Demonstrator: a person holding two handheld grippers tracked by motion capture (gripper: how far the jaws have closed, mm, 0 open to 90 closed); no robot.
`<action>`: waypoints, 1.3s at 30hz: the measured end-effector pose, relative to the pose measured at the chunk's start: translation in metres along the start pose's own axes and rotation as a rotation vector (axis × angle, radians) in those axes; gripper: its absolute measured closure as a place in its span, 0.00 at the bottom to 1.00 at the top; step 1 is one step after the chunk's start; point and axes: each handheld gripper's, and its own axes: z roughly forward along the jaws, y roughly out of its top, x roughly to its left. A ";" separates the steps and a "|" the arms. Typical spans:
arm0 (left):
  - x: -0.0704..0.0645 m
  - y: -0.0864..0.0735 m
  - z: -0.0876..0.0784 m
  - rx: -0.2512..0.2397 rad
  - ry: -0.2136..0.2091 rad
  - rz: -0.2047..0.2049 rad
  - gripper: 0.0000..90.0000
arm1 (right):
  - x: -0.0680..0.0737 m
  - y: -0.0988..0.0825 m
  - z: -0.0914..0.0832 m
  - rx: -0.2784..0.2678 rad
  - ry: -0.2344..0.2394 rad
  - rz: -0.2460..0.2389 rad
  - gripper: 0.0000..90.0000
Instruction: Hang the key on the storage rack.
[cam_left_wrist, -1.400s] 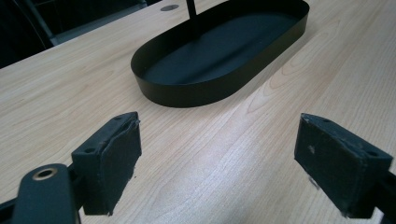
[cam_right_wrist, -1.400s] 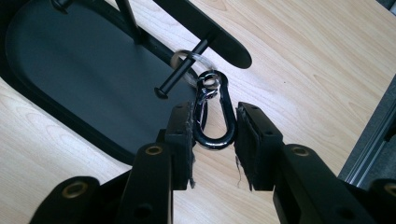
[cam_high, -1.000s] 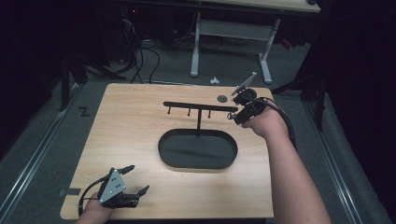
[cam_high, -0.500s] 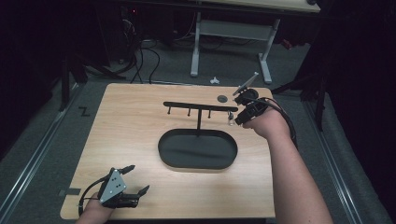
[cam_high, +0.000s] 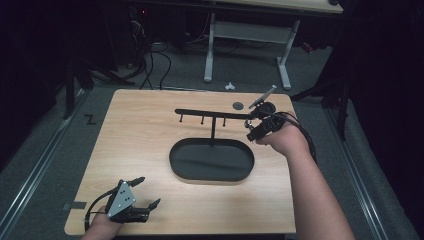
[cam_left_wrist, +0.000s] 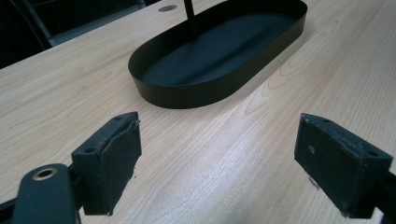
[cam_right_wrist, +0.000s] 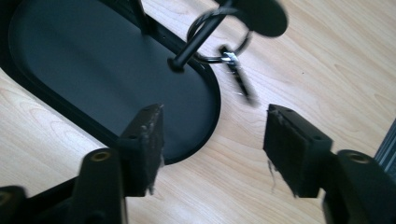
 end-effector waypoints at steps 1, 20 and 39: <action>0.000 0.000 0.000 0.000 0.000 0.000 0.17 | 0.001 -0.002 0.002 -0.006 -0.001 0.004 0.40; -0.002 0.000 0.003 0.008 -0.001 0.006 0.17 | 0.015 -0.070 0.037 -0.075 -0.021 0.067 0.25; -0.003 -0.002 0.006 0.019 0.006 0.000 0.17 | 0.039 -0.158 0.082 -0.333 -0.002 0.141 0.23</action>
